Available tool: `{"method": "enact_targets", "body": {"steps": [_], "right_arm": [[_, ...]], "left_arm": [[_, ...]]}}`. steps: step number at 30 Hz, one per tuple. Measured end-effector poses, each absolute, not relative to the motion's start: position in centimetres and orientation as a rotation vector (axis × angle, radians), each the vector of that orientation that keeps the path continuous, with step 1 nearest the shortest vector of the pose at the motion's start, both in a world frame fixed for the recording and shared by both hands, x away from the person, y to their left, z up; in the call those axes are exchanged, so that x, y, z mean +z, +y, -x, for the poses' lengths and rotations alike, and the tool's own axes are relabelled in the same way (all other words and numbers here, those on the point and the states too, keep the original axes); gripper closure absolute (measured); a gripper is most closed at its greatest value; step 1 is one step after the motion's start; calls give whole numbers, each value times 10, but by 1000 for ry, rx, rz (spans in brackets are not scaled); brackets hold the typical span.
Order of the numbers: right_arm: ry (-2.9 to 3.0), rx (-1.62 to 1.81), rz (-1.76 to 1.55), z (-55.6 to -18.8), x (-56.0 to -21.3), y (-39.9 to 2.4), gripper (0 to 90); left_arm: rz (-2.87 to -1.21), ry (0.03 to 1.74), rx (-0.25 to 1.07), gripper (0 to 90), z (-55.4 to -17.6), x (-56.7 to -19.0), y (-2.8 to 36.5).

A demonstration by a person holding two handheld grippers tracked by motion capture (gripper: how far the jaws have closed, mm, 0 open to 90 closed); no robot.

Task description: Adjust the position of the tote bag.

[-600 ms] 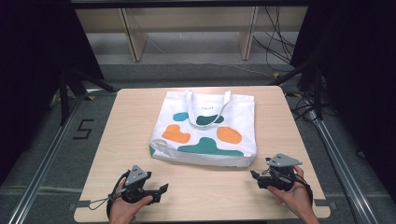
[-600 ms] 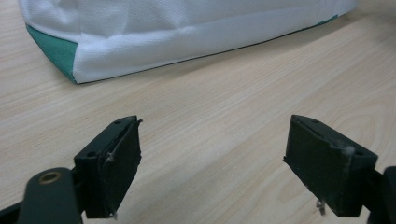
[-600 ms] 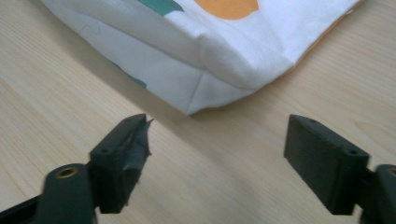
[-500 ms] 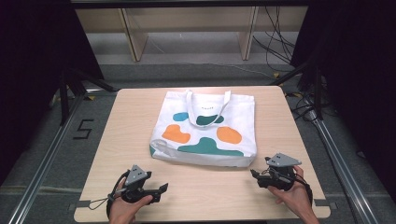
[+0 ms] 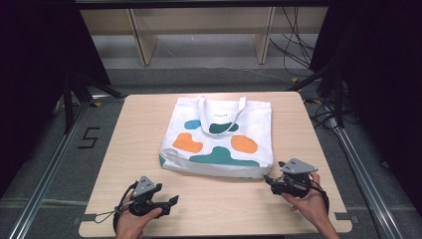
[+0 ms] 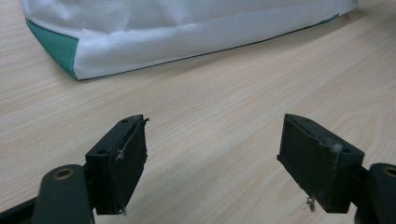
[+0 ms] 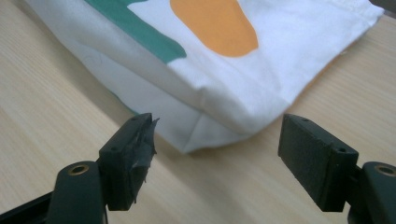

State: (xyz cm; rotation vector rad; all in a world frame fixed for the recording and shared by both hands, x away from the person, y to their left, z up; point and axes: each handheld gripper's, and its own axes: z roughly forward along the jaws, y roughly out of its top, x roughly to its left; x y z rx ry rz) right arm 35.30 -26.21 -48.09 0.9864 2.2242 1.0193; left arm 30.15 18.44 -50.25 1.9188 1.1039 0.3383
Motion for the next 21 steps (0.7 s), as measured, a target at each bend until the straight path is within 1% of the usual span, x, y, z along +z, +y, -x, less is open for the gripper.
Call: {"method": "enact_targets", "body": {"steps": [3, 4, 7, 8, 9, 10, 11, 17, 18, 19, 20, 21], "right_arm": [[2228, 1013, -964, -358, -480, -258, 281], [2236, 1012, -962, -362, -479, -255, 304], [2241, 1020, -939, -367, -478, -252, 321], [2259, 1023, -933, -370, -477, -250, 352], [2250, 1017, -901, -372, -476, -250, 371], [2250, 1017, -901, -372, -476, -250, 371], [2269, 1009, -887, -374, -476, -247, 398], [2306, 1017, -807, -381, -477, -240, 429], [2327, 1015, -795, -383, -478, -237, 459], [2327, 1015, -795, -383, -478, -237, 459], [2346, 1004, -781, -384, -480, -235, 528], [2346, 1004, -781, -384, -480, -235, 528]], "left_arm": [[-1922, 1106, 339, 224, -302, -503, 184], [-1923, 1109, 336, 219, -302, -503, 184], [-1949, 1100, 339, 219, -302, -503, 186], [-1946, 1106, 346, 219, -302, -503, 186], [-1951, 1103, 350, 219, -302, -503, 186], [-1954, 1100, 349, 219, -302, -503, 186], [-1951, 1111, 349, 219, -303, -503, 186], [-1951, 1112, 351, 221, -302, -503, 186], [-1943, 1116, 347, 225, -302, -503, 186], [-1963, 1104, 342, 225, -302, -502, 187], [-1964, 1105, 345, 229, -302, -502, 187], [-1964, 1105, 345, 238, -302, -502, 187]]}}
